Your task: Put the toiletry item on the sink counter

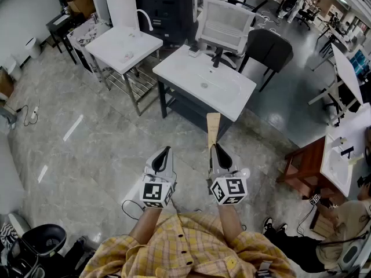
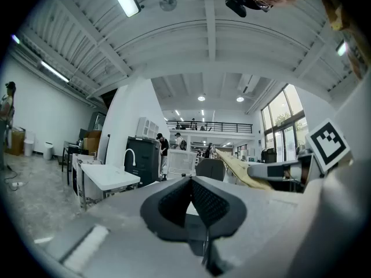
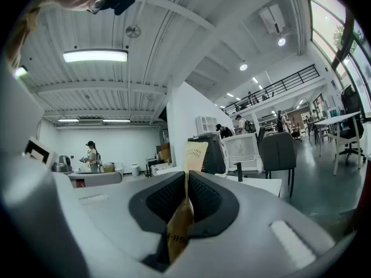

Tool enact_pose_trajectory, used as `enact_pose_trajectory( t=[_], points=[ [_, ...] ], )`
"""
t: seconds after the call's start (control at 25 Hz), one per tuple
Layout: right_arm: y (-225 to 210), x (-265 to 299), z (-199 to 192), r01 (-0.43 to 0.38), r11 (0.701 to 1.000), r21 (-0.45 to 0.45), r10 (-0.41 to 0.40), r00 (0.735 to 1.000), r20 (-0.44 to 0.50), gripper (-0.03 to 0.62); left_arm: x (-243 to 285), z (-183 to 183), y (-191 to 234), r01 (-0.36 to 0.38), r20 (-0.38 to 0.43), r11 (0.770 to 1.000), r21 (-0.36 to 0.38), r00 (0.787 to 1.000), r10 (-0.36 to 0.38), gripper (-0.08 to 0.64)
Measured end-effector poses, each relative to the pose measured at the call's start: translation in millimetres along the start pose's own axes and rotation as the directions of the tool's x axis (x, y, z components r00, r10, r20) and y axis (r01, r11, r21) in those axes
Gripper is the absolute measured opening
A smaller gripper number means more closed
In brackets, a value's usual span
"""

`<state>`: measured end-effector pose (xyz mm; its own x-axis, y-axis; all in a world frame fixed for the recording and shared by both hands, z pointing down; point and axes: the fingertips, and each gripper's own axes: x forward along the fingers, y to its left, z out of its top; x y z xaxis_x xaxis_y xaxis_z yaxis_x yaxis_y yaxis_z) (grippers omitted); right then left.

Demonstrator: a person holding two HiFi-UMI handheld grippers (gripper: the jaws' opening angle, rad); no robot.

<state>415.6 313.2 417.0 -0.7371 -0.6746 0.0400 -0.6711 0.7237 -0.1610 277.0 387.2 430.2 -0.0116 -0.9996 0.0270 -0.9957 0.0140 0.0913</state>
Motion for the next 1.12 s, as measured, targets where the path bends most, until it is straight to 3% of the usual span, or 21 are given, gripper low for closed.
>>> enact_pose_trajectory(
  t=[0.64, 1.12],
  points=[
    [52.1, 46.5, -4.9, 0.014, 1.000, 0.021, -0.015, 1.000, 0.028, 0.021, -2.9, 9.0, 65.4, 0.061, 0.025, 0.998, 0.012, 0.998, -0.061, 0.000],
    [66.9, 110.9, -14.6, -0.021, 1.000, -0.002, 0.021, 1.000, -0.004, 0.021, 25.7, -1.8, 124.0, 0.033, 0.006, 0.999, -0.011, 0.999, -0.033, 0.000]
  ],
)
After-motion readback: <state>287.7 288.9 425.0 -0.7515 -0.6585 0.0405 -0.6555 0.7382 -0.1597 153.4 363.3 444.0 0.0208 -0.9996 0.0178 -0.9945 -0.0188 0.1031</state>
